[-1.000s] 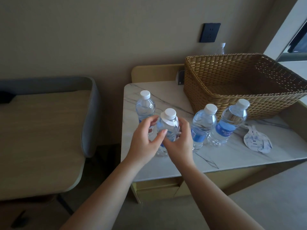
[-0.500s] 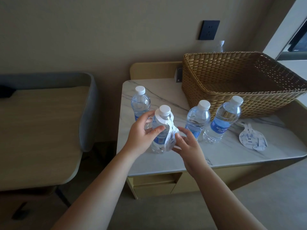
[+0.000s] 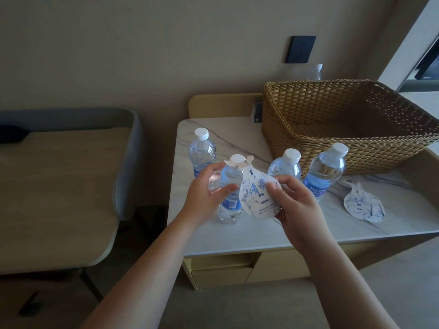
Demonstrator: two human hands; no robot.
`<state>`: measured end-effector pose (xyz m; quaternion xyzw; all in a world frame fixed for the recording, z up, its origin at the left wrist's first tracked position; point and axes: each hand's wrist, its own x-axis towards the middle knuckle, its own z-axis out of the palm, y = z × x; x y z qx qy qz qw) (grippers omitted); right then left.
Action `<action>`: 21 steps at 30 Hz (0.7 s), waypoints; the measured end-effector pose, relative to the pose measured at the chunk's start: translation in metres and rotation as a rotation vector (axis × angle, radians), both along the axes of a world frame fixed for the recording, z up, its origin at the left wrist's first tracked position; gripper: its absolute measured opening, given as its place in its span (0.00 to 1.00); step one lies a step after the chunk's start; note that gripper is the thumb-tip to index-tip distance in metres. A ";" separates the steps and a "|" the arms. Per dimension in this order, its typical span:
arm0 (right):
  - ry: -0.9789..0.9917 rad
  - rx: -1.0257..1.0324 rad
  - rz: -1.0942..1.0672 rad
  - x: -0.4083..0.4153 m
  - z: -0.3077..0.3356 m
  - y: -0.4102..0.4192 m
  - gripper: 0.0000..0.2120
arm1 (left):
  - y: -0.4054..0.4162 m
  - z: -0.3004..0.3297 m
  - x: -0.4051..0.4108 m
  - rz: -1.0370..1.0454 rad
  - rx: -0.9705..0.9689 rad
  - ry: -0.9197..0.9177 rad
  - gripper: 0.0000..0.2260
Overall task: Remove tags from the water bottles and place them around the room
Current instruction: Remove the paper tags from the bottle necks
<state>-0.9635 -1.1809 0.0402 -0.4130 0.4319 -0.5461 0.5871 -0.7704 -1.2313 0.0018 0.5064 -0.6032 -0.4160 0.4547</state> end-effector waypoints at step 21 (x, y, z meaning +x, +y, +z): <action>0.028 -0.052 -0.686 -0.170 -0.012 0.012 0.03 | -0.001 -0.004 -0.047 0.170 -0.160 0.006 0.20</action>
